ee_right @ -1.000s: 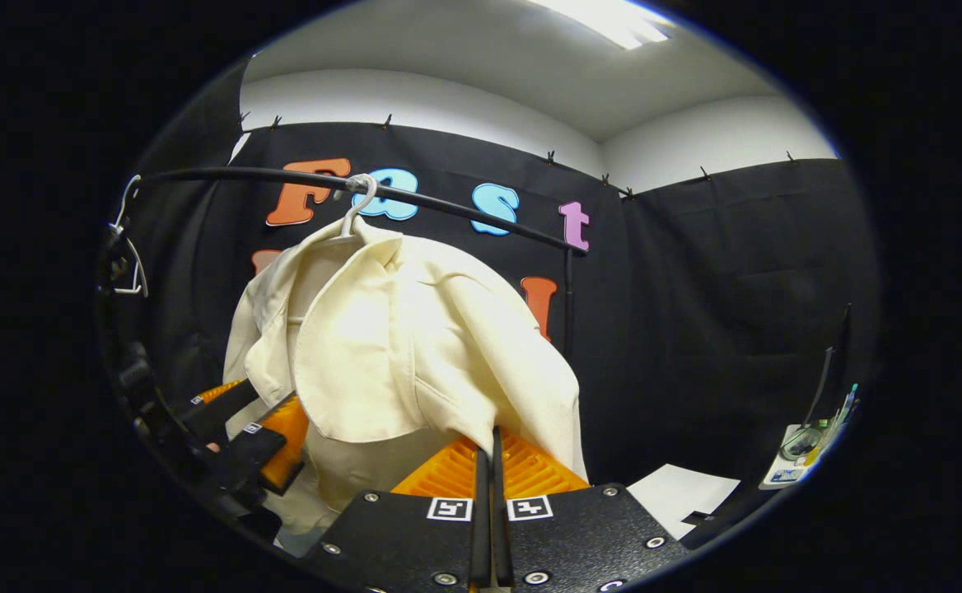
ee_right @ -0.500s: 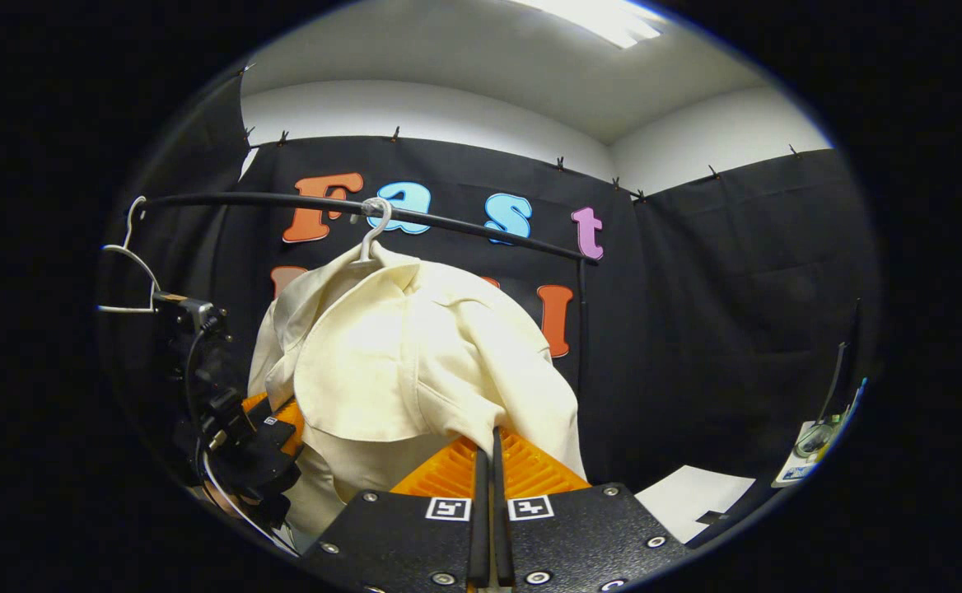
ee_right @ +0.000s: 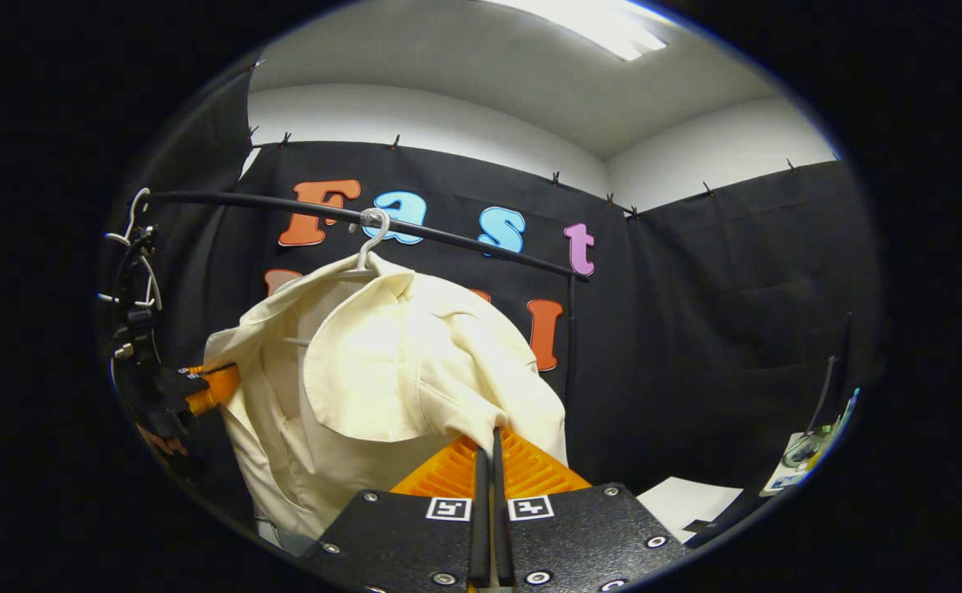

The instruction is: Grasp the clothes on the hanger with both hands and then place them into the laundry hamper below.

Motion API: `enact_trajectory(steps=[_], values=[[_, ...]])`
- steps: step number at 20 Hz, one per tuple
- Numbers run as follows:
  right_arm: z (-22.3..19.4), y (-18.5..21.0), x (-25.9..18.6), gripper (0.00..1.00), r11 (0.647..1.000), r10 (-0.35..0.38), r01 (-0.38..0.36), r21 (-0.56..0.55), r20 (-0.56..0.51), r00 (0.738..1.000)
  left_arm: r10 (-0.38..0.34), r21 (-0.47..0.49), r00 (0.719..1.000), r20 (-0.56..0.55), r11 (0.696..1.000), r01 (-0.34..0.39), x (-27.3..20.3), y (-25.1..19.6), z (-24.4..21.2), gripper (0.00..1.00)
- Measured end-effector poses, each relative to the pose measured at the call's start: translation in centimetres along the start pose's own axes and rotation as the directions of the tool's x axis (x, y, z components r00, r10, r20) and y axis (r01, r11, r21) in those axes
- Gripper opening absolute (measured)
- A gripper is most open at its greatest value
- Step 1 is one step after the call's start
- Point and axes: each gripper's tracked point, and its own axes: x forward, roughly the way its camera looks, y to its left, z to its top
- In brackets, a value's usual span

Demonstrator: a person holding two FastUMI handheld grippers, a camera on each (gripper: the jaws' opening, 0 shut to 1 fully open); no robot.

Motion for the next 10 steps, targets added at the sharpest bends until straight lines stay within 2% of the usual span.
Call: enact_trajectory(steps=[6, 8, 10], values=[[2.3, -3.0, 0.1, 0.01, 0.994, -0.069, 0.073, -0.08, 0.055, 0.996, 0.012, 0.076, 1.0, 0.011, 0.997, -0.013, -0.3, 1.3, 1.2, 0.07], [3.4, -5.0, 0.0, 0.01, 0.983, -0.106, 0.116, -0.144, 0.078, 0.991, 0.054, 0.126, 0.997, 0.049, 0.99, -0.06, -0.1, 2.6, 2.9, 0.07], [5.4, -6.5, 0.1, 0.01, 0.976, -0.137, 0.152, -0.153, 0.109, 0.985, 0.082, 0.156, 0.992, 0.097, 0.983, -0.096, 0.7, 3.7, 4.5, 0.07]])
